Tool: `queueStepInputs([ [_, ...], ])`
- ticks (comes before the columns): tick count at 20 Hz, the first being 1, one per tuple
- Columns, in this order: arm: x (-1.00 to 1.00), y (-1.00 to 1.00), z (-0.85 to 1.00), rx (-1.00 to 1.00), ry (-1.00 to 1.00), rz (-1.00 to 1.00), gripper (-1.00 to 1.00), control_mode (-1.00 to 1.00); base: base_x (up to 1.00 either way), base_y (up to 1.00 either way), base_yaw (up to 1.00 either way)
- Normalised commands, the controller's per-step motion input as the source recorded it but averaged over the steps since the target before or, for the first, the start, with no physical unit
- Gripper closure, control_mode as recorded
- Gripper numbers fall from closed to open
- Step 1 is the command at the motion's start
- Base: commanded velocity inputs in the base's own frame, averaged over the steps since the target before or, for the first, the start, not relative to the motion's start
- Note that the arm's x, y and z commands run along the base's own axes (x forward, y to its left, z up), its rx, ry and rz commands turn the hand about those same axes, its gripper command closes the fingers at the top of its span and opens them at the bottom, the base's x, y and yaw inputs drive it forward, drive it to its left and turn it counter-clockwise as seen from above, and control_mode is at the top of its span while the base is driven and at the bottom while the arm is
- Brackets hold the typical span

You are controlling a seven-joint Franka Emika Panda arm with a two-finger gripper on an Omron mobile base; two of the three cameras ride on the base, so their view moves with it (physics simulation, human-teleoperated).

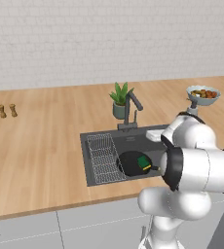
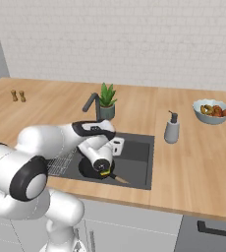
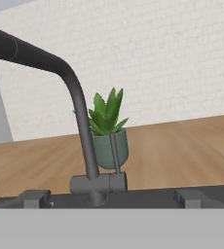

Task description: Pick the pan and sponge and place them into the sink. Then turn on the water.

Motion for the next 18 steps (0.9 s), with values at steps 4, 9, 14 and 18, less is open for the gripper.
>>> queueStepInputs([
  [4,0.17,0.00,0.06,0.00,0.00,-0.01,-1.00,-1.00,0.00,0.00,0.00],
  [9,0.14,0.00,0.00,0.00,-0.01,0.00,-1.00,-1.00,0.00,0.00,0.00],
  [14,0.08,0.00,0.00,0.00,0.00,0.00,-1.00,-1.00,0.00,0.00,0.00],
  [18,0.19,0.00,-0.12,-0.02,0.00,0.00,-1.00,-1.00,0.00,0.00,0.00],
])
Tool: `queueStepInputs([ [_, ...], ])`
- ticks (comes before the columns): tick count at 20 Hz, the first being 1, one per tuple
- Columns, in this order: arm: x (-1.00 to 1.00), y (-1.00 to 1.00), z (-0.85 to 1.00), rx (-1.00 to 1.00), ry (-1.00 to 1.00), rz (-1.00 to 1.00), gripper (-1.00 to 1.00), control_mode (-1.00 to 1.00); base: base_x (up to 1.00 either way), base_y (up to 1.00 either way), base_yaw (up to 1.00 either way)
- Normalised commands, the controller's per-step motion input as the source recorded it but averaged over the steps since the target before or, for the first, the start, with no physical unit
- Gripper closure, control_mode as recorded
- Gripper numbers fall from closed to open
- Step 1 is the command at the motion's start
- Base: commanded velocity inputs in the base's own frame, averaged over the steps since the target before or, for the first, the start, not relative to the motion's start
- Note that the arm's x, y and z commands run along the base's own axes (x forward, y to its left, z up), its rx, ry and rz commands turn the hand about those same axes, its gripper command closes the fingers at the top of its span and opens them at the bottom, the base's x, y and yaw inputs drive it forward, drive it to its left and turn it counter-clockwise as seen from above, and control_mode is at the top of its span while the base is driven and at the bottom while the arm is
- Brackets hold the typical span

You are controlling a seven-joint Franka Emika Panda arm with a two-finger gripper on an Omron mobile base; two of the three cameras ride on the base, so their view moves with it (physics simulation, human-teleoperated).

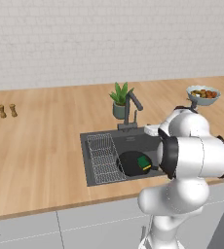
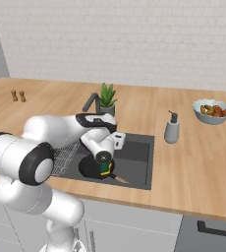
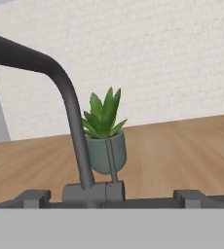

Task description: Pick the pan and sponge and place them into the sink. Then turn on the water.

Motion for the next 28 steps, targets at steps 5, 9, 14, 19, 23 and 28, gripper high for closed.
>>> queueStepInputs([
  [5,0.24,0.00,-0.15,-0.01,-0.01,0.00,-1.00,-1.00,0.00,0.00,0.00],
  [9,0.24,0.01,-0.19,-0.01,-0.02,0.00,-1.00,-1.00,0.00,0.00,0.00],
  [14,0.25,0.02,-0.12,0.00,-0.02,0.00,-1.00,-1.00,0.00,0.00,0.00],
  [19,0.23,0.13,-0.09,-0.01,0.00,0.00,-1.00,-1.00,0.00,0.00,0.00],
  [23,0.17,0.11,-0.01,0.00,0.00,0.00,-1.00,-1.00,0.00,0.00,0.00],
  [28,0.10,0.04,0.00,0.00,0.00,0.00,-1.00,-1.00,0.00,0.00,0.00],
])
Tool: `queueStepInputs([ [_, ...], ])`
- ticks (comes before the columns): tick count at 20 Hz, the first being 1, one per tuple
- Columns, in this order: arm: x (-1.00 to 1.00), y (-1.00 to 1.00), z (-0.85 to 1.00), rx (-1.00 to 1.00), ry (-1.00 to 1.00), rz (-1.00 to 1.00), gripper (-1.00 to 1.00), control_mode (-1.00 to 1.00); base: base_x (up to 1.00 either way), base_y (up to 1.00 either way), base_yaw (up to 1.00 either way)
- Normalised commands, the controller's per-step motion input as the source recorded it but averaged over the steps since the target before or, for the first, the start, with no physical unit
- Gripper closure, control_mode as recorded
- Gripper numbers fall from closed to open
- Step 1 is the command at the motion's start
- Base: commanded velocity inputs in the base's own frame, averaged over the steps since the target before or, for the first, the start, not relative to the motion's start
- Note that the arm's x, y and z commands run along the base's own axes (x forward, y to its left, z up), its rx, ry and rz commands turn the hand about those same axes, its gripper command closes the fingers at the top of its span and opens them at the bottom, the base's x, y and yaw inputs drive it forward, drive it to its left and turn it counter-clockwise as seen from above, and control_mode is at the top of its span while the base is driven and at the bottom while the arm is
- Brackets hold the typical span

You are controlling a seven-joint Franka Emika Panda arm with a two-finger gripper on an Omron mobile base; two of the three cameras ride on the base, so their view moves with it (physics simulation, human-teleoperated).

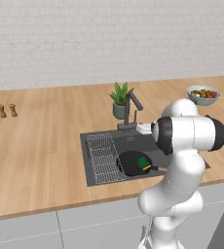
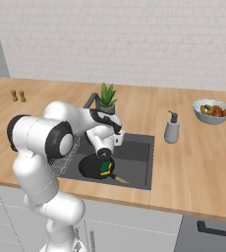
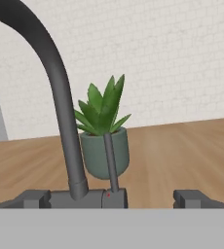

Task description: Pick the pan and sponge and place them into the sink. Then turn on the water.

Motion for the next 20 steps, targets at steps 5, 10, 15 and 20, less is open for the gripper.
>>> queueStepInputs([
  [5,0.07,0.00,0.00,0.00,0.00,0.00,-1.00,-1.00,0.00,0.00,0.00],
  [10,0.03,-0.01,-0.09,0.00,0.00,0.00,-1.00,-1.00,0.00,0.00,0.00],
  [15,0.00,-0.06,-0.10,0.00,-0.01,0.00,-1.00,-1.00,0.00,0.00,0.00],
  [20,0.02,-0.01,-0.04,0.00,0.00,0.00,-1.00,-1.00,0.00,0.00,0.00],
])
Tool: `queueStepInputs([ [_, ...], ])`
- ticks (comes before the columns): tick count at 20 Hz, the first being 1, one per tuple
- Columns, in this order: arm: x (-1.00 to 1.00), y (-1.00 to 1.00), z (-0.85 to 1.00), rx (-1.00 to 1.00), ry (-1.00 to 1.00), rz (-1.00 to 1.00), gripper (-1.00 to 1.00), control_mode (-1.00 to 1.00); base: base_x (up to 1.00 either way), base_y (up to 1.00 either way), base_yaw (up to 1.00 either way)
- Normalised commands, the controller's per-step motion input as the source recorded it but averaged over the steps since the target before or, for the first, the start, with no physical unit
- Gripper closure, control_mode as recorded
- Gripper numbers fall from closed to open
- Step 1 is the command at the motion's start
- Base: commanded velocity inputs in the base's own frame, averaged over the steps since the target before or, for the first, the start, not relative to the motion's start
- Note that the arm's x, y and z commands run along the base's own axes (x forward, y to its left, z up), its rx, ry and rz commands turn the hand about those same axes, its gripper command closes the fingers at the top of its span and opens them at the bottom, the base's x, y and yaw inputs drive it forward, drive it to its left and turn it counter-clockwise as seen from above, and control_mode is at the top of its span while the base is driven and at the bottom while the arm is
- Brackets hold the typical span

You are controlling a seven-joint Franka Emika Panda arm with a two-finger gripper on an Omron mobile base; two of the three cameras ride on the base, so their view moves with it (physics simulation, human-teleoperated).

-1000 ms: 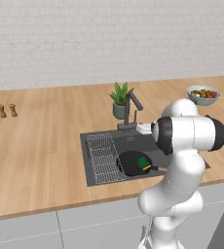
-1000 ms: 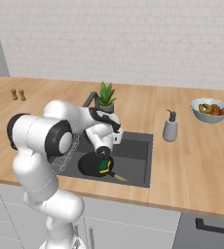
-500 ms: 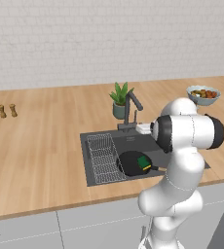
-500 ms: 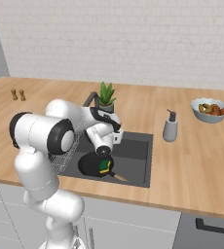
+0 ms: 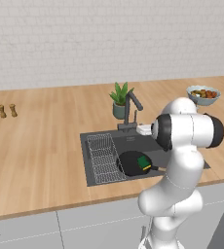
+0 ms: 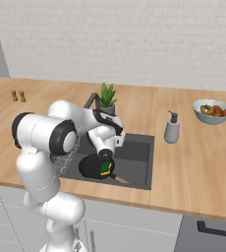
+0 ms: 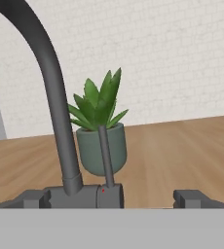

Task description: Pick the pan and sponge and place them into the sink. Then turn on the water.

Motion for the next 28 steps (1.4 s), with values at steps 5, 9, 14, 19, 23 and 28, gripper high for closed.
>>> queueStepInputs([
  [5,0.09,0.00,0.00,0.00,0.00,0.00,-1.00,-1.00,0.00,0.00,0.00],
  [9,0.07,0.00,0.00,0.00,0.00,0.00,-1.00,-1.00,0.00,0.00,0.00],
  [14,0.09,0.00,0.00,0.00,0.00,0.00,-1.00,-1.00,0.00,0.00,0.00],
  [19,0.06,0.00,0.00,0.00,0.00,0.00,-1.00,-1.00,0.00,0.00,0.00],
  [23,0.12,0.00,0.00,0.00,0.00,0.00,-1.00,-1.00,0.00,0.00,0.00],
  [28,0.09,0.00,0.00,0.00,0.00,0.00,-1.00,-1.00,0.00,0.00,0.00],
])
